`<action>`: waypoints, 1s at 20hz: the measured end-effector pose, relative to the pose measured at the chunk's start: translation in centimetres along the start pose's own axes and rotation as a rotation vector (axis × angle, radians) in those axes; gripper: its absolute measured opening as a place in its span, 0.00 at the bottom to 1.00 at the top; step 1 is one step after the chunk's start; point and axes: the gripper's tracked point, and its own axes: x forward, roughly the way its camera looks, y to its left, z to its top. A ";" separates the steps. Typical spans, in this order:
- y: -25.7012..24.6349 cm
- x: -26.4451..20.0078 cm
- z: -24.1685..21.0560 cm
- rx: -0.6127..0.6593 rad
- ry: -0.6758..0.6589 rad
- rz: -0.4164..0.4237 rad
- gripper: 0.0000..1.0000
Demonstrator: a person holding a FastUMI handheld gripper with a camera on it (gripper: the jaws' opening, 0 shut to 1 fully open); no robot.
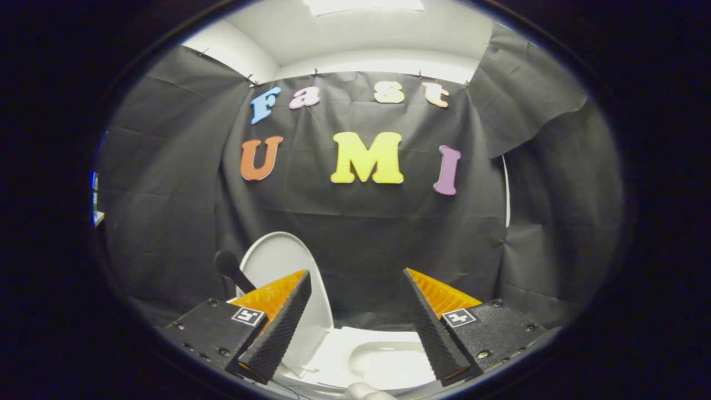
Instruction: Open the toilet lid.
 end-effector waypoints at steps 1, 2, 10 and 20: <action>-0.9 -0.6 -1.0 0.015 0.009 0.002 1.00; -1.7 -1.0 -2.0 0.022 0.019 0.002 1.00; -9.4 -4.2 -9.6 0.042 0.075 -0.080 1.00; -11.5 -5.4 -10.7 0.038 0.089 -0.134 1.00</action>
